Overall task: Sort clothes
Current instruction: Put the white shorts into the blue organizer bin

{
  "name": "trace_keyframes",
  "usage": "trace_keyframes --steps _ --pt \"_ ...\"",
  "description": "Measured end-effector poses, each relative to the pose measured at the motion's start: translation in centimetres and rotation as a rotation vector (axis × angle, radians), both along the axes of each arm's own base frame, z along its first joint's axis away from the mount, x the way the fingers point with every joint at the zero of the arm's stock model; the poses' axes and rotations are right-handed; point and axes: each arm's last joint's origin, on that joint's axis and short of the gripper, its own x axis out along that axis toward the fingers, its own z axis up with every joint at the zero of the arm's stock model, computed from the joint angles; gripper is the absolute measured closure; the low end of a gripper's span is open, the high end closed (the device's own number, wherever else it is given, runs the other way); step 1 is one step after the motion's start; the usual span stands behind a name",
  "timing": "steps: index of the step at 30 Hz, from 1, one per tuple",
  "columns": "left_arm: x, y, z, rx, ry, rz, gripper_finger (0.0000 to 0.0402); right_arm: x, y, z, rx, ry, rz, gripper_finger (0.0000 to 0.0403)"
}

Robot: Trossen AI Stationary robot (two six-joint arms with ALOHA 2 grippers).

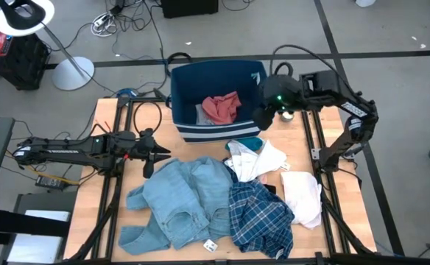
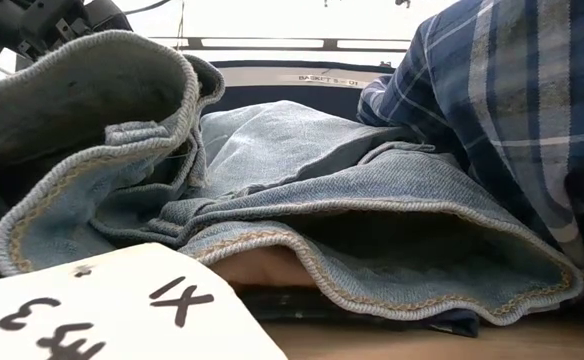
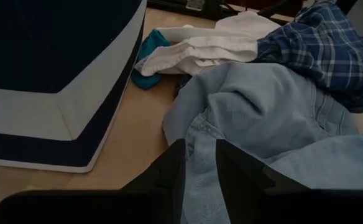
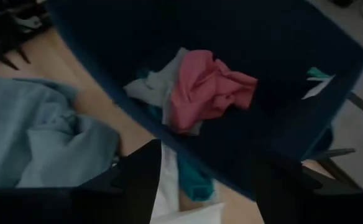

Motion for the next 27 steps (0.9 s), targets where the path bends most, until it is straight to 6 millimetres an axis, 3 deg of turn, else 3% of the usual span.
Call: trace_keyframes --steps 4,8,18,27 --pt "0.0 0.0 0.0 0.000 0.000 0.000 0.0307 0.4 1.6 -0.2 0.032 -0.022 0.012 0.0172" --pt "0.0 0.0 0.0 0.000 -0.002 0.000 0.0307 1.2 2.8 -2.0 0.070 0.024 -0.005 0.0172" --pt "0.1 0.0 0.2 0.001 -0.021 0.000 0.0307 3.7 5.0 -9.5 0.088 0.229 -0.019 0.0171" --pt "0.1 0.0 0.2 0.001 -0.027 0.000 0.0307 5.5 5.6 -16.5 0.106 0.232 -0.048 0.0158"
